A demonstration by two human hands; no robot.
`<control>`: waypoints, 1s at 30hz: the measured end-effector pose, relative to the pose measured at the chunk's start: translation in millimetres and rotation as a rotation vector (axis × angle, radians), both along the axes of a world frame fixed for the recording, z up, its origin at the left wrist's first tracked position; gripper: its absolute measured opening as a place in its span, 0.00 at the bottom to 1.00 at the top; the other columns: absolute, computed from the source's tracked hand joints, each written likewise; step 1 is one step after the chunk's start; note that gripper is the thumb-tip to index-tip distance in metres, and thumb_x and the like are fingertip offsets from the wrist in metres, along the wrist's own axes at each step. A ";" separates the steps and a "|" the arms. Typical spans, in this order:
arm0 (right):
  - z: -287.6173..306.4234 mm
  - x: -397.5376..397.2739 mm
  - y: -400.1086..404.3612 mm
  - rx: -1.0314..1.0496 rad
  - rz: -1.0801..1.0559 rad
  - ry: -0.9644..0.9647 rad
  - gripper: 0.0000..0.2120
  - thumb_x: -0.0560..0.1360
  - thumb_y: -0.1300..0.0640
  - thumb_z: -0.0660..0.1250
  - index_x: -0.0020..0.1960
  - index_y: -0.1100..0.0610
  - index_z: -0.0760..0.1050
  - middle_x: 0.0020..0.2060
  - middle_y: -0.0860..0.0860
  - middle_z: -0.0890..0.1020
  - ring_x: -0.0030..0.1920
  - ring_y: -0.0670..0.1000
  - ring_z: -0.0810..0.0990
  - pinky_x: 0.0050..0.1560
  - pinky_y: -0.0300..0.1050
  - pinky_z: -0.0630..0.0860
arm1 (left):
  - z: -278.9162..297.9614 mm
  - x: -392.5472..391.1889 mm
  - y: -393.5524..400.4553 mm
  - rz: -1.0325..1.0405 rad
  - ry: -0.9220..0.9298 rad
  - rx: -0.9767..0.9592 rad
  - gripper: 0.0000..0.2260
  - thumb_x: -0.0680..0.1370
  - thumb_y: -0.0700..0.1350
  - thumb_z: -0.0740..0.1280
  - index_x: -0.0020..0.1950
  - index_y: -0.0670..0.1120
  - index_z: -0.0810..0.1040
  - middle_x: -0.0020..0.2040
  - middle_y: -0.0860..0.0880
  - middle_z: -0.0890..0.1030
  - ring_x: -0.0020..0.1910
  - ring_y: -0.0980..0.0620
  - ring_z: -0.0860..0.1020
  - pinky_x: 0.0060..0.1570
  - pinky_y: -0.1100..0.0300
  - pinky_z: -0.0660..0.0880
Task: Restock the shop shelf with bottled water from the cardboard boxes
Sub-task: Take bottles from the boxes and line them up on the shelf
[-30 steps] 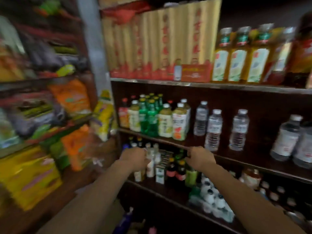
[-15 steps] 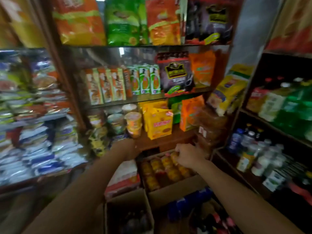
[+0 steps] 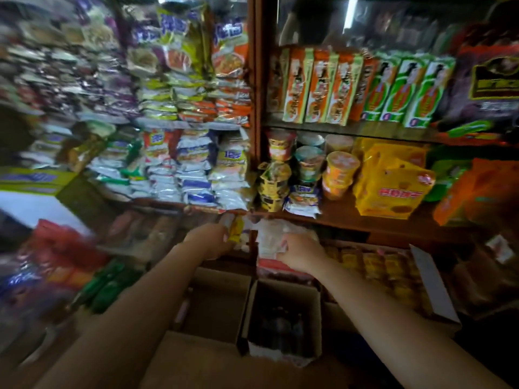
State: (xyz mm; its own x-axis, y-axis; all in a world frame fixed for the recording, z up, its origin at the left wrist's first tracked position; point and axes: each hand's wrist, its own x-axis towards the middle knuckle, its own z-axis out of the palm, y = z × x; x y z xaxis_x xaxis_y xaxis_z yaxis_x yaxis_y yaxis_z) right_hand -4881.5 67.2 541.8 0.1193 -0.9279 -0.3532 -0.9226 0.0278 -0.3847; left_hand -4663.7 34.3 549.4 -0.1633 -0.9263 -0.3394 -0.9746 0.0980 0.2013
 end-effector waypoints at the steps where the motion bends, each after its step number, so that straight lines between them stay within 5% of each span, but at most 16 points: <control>1: -6.2 13.7 -6.0 0.023 0.020 -0.018 0.15 0.76 0.50 0.65 0.59 0.57 0.75 0.49 0.53 0.80 0.51 0.53 0.78 0.50 0.48 0.76 | -5.4 13.2 -3.7 0.014 -0.003 0.020 0.21 0.75 0.56 0.64 0.64 0.48 0.74 0.61 0.44 0.79 0.60 0.43 0.76 0.59 0.52 0.74; 4: -24.3 55.6 -26.4 0.065 0.052 -0.071 0.16 0.75 0.48 0.66 0.60 0.54 0.74 0.46 0.48 0.78 0.51 0.51 0.77 0.43 0.44 0.73 | -22.5 55.7 -19.8 0.050 -0.005 0.055 0.18 0.76 0.55 0.64 0.60 0.47 0.78 0.60 0.45 0.79 0.60 0.45 0.76 0.60 0.53 0.73; 19: -107.6 235.5 -132.0 0.220 -0.126 -0.107 0.19 0.74 0.47 0.67 0.61 0.54 0.73 0.52 0.50 0.79 0.51 0.51 0.78 0.52 0.47 0.77 | -106.5 233.4 -149.0 0.067 0.034 0.231 0.16 0.77 0.53 0.65 0.57 0.43 0.80 0.56 0.43 0.80 0.57 0.46 0.77 0.56 0.56 0.72; 30: -246.6 289.5 -152.0 0.534 -0.232 -0.269 0.23 0.73 0.48 0.70 0.65 0.56 0.71 0.56 0.51 0.78 0.54 0.49 0.77 0.54 0.41 0.75 | -264.6 273.8 -167.7 0.256 0.144 0.597 0.19 0.78 0.53 0.65 0.61 0.42 0.76 0.61 0.43 0.77 0.60 0.46 0.75 0.60 0.54 0.73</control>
